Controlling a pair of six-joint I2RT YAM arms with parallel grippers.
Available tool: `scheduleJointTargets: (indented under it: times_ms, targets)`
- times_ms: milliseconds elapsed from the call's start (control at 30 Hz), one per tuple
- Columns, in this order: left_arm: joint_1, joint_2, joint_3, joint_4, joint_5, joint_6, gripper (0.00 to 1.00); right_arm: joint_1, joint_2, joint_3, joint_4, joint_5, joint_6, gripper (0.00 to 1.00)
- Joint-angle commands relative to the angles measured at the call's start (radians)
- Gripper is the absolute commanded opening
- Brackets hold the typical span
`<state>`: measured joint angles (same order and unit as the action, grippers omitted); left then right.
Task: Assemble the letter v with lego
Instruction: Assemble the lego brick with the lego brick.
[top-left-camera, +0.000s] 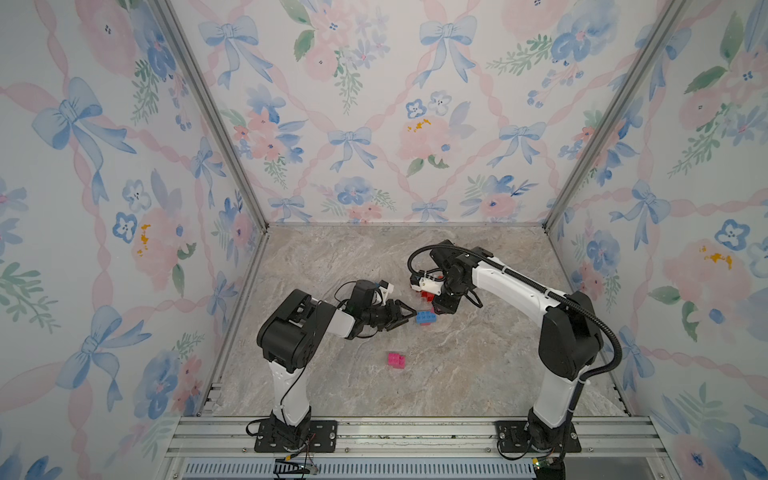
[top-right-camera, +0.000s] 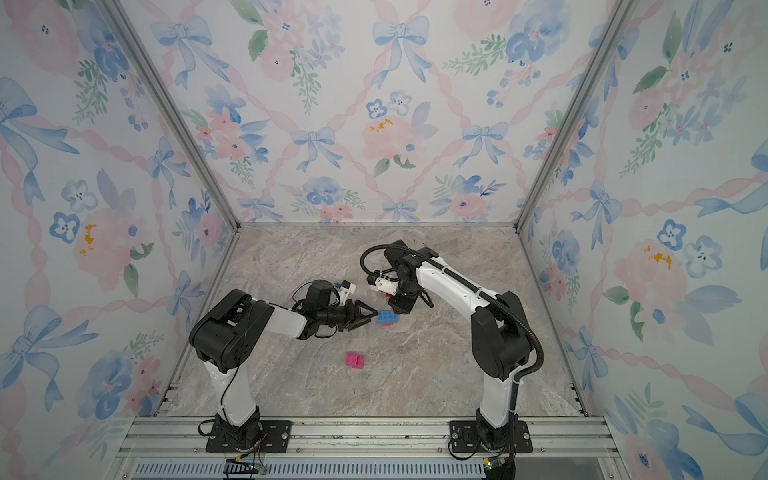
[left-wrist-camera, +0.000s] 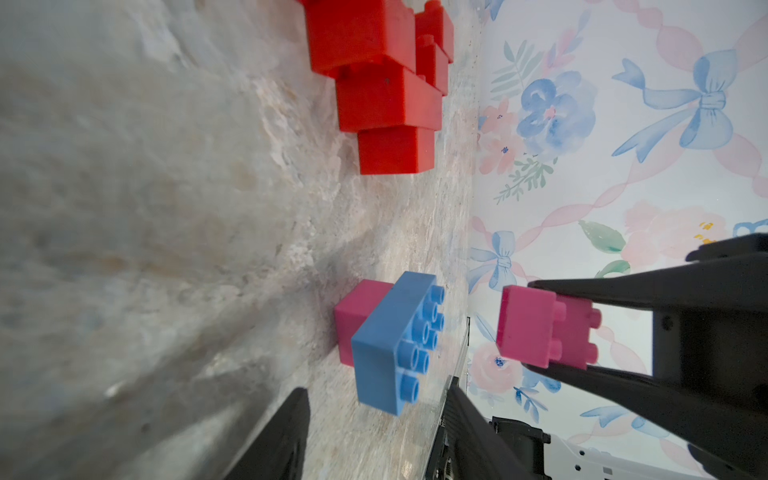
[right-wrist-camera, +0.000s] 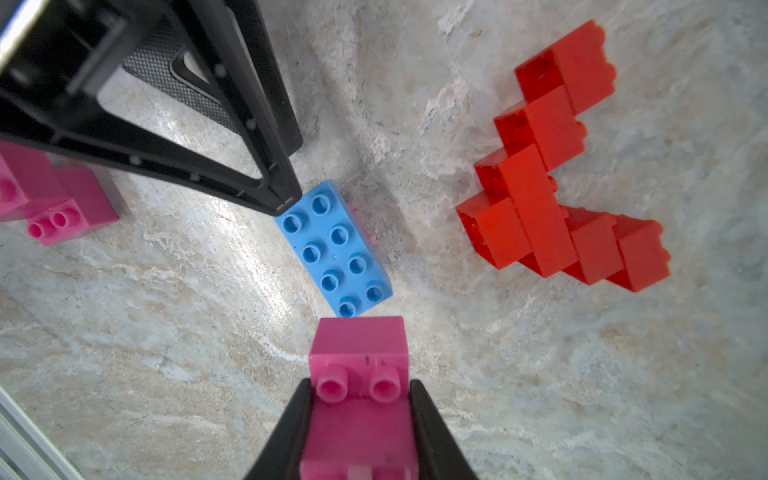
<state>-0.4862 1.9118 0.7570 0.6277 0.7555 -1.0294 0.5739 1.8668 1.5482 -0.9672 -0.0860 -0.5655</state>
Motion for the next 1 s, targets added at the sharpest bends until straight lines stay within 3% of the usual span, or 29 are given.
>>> scheduleJointTargets:
  times_ms: [0, 200, 967]
  targets:
    - [-0.026, 0.047, 0.044, -0.019, -0.004, 0.024, 0.56, -0.019, -0.005, 0.007, 0.024, -0.002, 0.007, 0.3]
    - [-0.041, 0.1, 0.088, -0.019, 0.0, 0.019, 0.5, -0.027, -0.021, -0.025, 0.052, 0.0, 0.021, 0.31]
    - [-0.031, 0.079, 0.039, -0.019, 0.011, 0.02, 0.32, -0.035, -0.055, -0.07, 0.061, -0.01, 0.01, 0.33]
